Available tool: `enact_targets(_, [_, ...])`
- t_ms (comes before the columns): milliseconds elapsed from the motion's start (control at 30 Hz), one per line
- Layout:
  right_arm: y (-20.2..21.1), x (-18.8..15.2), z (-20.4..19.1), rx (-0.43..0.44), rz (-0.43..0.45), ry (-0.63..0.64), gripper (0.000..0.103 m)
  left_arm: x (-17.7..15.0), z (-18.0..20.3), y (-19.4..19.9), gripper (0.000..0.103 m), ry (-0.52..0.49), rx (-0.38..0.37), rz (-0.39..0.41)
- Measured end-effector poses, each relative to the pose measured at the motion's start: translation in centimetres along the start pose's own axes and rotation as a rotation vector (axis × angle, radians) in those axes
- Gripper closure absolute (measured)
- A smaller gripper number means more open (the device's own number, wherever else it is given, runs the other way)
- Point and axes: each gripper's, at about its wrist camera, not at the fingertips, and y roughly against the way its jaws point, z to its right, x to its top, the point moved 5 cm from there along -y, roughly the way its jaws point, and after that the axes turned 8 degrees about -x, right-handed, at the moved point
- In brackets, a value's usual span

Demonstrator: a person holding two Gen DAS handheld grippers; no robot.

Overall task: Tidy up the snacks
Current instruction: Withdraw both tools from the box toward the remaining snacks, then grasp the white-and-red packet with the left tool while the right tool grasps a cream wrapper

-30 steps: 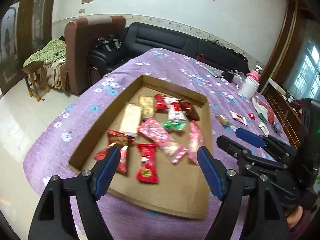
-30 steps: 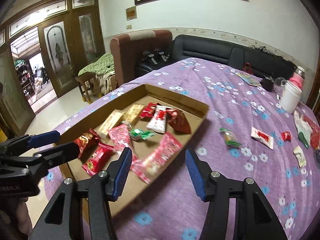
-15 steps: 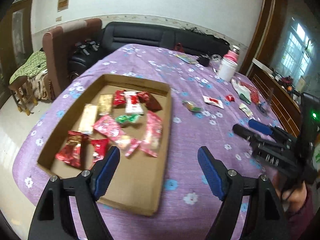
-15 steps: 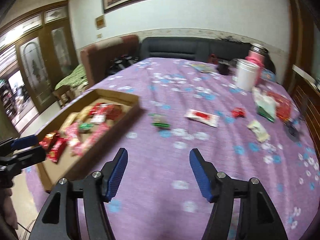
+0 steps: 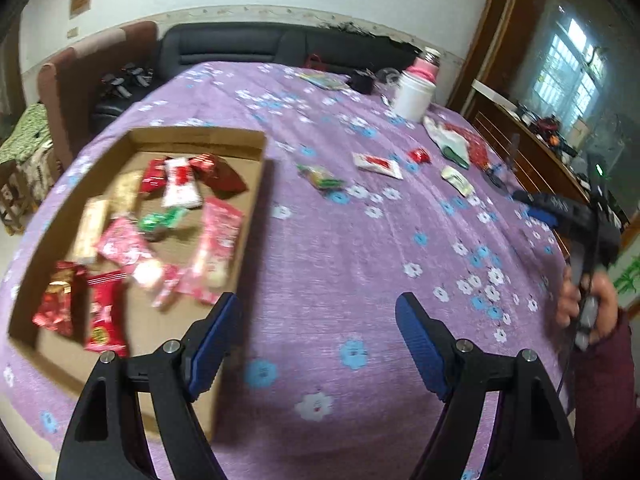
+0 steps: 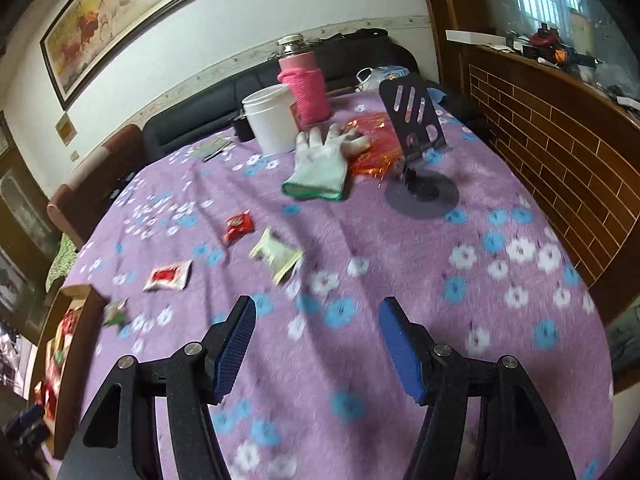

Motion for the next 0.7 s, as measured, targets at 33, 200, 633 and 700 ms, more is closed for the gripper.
enact_targets(33, [-0.8, 0.7, -0.6, 0.001, -0.005, 0.014, 0.035, 0.0, 0.2, -0.3, 0.024, -0.004, -0.01, -0.005])
enact_targets(200, [-4.9, 3.3, -4.6, 0.023, -0.013, 0.086, 0.035, 0.3, 1.4, -1.2, 0.024, -0.045, -0.057, -0.031])
enact_targets(633, [-10.5, 2.2, -7.2, 0.065, -0.087, 0.218, 0.076, 9.1, 5.1, -7.3, 0.024, -0.265, -0.008, -0.074])
enact_targets(700, [-10.5, 2.1, -7.2, 0.072, -0.094, 0.206, 0.077, 10.9, 6.2, -10.6, 0.024, -0.342, -0.001, -0.112])
